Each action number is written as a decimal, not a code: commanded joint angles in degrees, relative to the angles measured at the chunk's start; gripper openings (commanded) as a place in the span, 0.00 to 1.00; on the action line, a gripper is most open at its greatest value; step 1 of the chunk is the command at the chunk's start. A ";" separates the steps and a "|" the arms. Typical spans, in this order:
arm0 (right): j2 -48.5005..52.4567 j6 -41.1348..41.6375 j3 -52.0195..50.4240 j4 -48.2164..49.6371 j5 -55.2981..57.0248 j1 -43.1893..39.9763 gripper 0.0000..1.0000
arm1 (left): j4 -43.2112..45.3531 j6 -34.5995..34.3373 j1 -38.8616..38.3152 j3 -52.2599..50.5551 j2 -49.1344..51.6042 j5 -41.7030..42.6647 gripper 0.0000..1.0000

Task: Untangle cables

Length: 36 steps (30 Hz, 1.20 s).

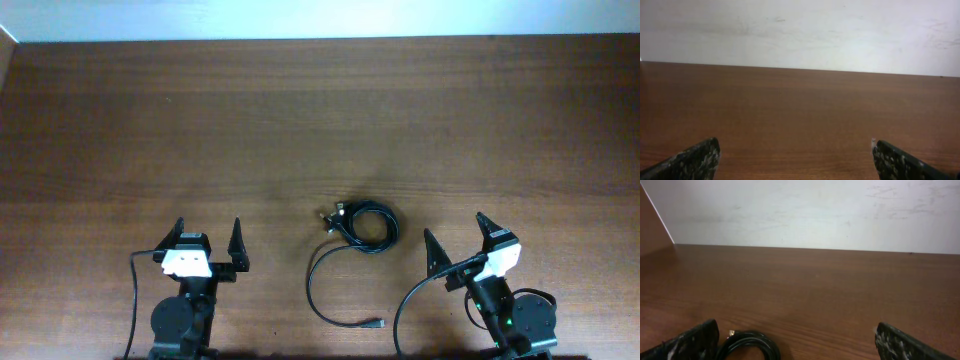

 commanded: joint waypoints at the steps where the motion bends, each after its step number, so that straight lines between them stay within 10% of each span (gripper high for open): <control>1: -0.17 -0.04 -0.46 -0.11 0.72 -0.20 0.99 | -0.07 0.90 0.37 -0.31 0.00 0.39 0.99; 36: -0.17 -0.04 -0.46 -0.11 0.72 -0.20 0.99 | -8.28 0.92 0.35 6.62 4.04 5.84 0.99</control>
